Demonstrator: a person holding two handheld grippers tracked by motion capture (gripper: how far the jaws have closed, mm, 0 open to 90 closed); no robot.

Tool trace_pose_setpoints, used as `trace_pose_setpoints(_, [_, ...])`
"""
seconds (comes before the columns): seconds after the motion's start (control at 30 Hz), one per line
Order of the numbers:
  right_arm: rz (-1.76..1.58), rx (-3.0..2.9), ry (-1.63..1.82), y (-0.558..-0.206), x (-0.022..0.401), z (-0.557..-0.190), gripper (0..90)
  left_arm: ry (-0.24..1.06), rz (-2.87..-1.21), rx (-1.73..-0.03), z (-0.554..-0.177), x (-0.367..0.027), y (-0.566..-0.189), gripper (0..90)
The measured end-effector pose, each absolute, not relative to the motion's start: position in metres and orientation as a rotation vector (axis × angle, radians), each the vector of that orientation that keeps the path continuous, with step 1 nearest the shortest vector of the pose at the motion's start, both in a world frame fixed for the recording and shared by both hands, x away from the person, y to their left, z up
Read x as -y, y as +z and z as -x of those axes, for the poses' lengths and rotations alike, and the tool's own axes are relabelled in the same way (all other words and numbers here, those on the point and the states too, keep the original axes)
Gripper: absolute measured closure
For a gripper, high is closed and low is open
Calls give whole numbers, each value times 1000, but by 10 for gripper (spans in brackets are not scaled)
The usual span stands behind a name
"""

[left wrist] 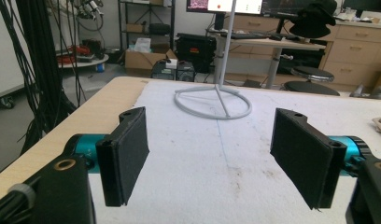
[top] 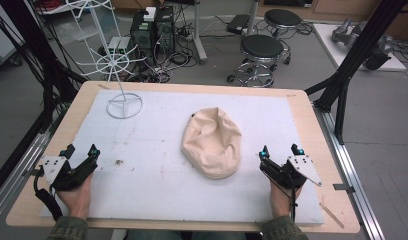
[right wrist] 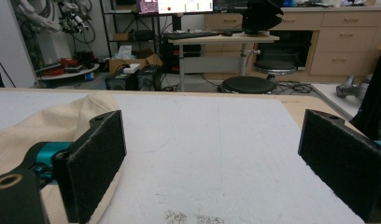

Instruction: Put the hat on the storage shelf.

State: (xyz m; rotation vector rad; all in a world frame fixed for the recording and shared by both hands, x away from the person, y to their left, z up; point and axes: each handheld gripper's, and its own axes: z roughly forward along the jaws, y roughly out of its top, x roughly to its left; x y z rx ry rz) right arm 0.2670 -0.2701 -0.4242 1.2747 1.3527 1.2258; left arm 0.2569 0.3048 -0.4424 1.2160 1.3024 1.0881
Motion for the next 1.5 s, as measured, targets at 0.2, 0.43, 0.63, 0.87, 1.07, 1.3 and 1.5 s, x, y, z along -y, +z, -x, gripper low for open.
trace_pose_setpoints(0.2, [-1271, -1350, 1224, -424, 270, -266, 65, 1080, -1216, -1300, -256, -305, -442, 277])
trace_pose_setpoints(0.43, [-1281, -1358, 1219, -425, 271, -268, 64, 1071, -1219, -1304, -257, -305, -443, 277])
trace_pose_setpoints(0.63, [-1298, -1356, 1218, -425, 271, -268, 64, 1071, -1217, -1302, -257, -305, -442, 277])
trace_pose_setpoints(0.87, [-1328, -1360, 1243, -426, 271, -270, 63, 1071, -1216, -1309, -257, -305, -443, 277])
trace_pose_setpoints(1.07, [-1333, -1356, 1253, -427, 269, -272, 63, 1070, -1217, -1309, -257, -305, -443, 277])
trace_pose_setpoints(1.3, [-1299, -1371, 1267, -427, 268, -273, 64, 1074, -1214, -1308, -256, -305, -442, 277])
trace_pose_setpoints(1.5, [-1288, -1400, 1285, -420, 265, -281, 64, 1070, -1218, -1307, -258, -304, -443, 277])
